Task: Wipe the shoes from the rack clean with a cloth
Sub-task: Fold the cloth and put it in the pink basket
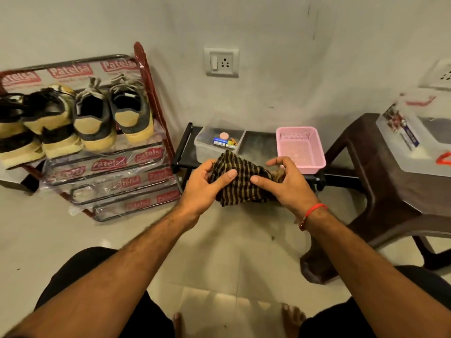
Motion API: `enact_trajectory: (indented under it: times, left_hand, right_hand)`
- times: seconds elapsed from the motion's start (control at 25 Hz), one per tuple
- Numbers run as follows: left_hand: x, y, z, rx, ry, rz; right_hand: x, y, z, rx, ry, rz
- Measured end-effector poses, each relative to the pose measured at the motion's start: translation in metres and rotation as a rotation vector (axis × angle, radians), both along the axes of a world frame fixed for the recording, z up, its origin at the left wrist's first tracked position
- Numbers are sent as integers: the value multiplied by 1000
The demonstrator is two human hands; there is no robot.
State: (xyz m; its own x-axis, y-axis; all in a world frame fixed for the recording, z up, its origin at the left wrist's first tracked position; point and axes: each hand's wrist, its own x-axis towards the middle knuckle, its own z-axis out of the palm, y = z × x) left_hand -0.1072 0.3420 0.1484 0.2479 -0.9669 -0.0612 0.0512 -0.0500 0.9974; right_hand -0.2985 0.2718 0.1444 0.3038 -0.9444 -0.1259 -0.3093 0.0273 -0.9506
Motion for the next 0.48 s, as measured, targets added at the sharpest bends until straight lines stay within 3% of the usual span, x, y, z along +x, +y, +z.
enact_trajectory:
  times: [0.2,0.28,0.36,0.48]
  left_hand:
    - [6,1,-9,50,-105,-45]
    - [6,-1,-12,118,40,5]
    - [10,-3,-11,121,121,19]
    - [22,-6,-10,57,-230,73]
  right_hand:
    - [18,9,-1,-171,112,254]
    - [34,23,-11,-235,210,316]
    - [39,21,-20,-218,168,303]
    - [24,-8,-23,-259,210,18]
